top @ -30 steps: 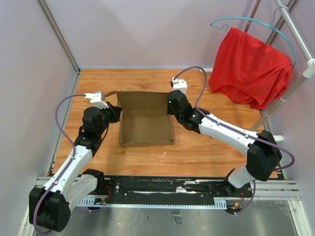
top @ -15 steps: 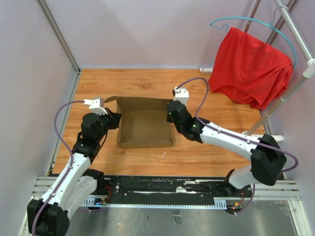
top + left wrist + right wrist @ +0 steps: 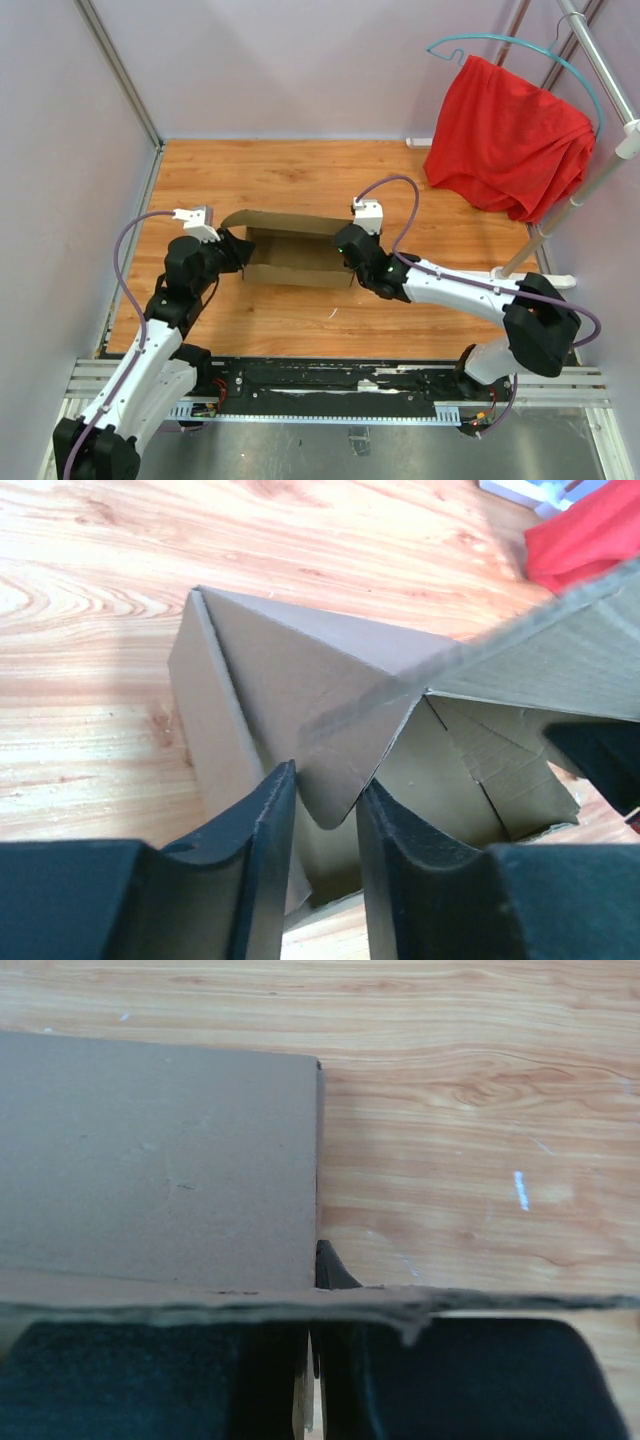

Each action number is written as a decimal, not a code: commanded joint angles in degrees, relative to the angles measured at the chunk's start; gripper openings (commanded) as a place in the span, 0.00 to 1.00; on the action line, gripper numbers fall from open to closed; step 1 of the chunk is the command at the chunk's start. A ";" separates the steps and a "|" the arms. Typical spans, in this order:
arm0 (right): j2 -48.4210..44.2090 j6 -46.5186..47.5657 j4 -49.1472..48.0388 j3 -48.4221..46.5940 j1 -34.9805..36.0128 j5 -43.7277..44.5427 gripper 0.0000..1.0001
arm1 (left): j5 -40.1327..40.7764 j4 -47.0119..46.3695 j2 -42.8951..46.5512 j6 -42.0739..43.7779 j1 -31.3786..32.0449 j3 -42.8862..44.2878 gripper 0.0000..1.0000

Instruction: Fold the paper box

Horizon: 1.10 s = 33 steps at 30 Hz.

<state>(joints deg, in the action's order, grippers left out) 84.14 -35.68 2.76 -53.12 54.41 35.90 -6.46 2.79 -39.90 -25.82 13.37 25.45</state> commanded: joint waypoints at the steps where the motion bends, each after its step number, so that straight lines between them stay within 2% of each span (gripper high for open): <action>1: -3.52 -1.29 5.38 4.93 0.43 8.95 0.02 | -1.56 1.46 4.73 -0.78 0.35 0.04 0.39; 5: -6.40 -0.19 4.62 6.84 0.43 15.14 0.02 | -1.41 6.36 8.92 -0.93 0.34 1.77 0.42; 9: -7.90 1.38 4.13 7.84 0.43 17.58 0.02 | 0.55 10.07 14.74 -4.62 0.41 2.06 0.42; 13: -8.45 2.02 3.74 9.09 0.44 16.63 0.04 | 6.15 12.63 19.04 -6.21 0.43 2.13 0.42; 17: -10.12 1.62 2.75 12.25 0.58 12.24 0.08 | 7.80 12.33 20.02 -6.33 0.43 3.83 0.42; 18: -10.57 1.75 1.76 13.68 0.75 11.16 0.11 | 7.93 12.11 19.72 -6.16 0.43 4.39 0.42; 23: -13.35 7.30 -4.83 17.95 2.98 3.01 0.49 | 7.38 10.54 15.87 -4.84 0.43 7.75 0.42; 26: -16.32 10.04 -3.69 17.19 6.32 2.51 0.65 | 6.48 9.24 13.30 -4.37 0.43 9.44 0.42; 28: -18.68 10.48 0.77 15.97 8.24 2.94 0.70 | 5.83 8.18 12.05 -4.32 0.43 10.19 0.42; 33: -28.33 6.99 14.23 14.11 11.20 2.00 0.73 | 4.59 6.62 8.67 -3.50 0.43 11.27 0.42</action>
<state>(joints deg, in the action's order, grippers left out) 62.92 -27.35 6.17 -36.64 63.40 38.59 -0.14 12.51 -29.10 -30.85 13.37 34.65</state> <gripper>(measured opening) 0.722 0.421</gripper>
